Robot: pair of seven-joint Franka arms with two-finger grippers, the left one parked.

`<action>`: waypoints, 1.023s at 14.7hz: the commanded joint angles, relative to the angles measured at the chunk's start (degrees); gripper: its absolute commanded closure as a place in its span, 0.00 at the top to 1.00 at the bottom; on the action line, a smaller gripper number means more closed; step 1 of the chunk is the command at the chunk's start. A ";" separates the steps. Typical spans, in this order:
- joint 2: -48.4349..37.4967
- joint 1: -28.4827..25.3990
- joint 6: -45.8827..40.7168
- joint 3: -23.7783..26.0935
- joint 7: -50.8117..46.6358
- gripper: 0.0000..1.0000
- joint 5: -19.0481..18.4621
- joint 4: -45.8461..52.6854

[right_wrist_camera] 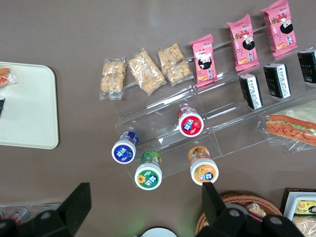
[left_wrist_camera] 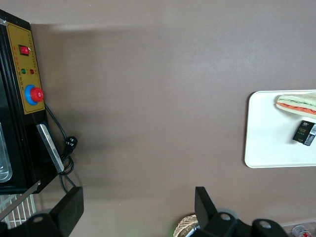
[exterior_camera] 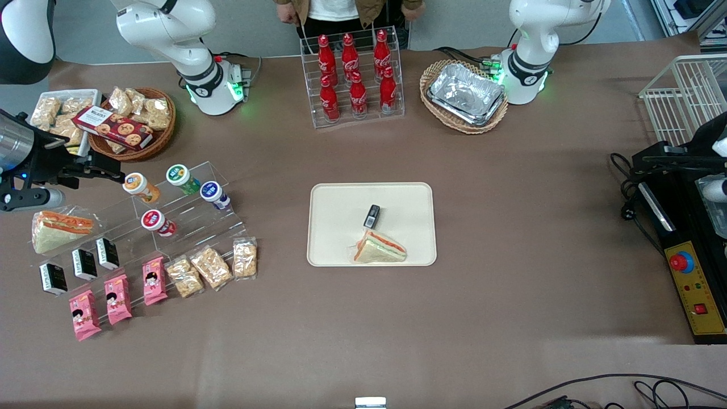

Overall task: Place green gum on tray
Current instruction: 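Move the right gripper toward the acrylic rack of gum bottles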

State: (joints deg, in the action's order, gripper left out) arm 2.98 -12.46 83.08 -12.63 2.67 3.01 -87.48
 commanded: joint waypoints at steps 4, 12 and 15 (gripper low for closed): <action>0.44 0.07 -0.73 -0.11 0.67 1.00 -0.02 1.35; -0.26 0.16 -1.07 -0.37 0.76 1.00 0.42 1.00; -4.29 -0.02 -1.69 -0.20 0.59 1.00 0.33 -2.41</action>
State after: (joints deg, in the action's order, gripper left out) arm 2.58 -12.42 82.74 -12.80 2.67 3.02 -87.22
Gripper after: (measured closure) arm 0.000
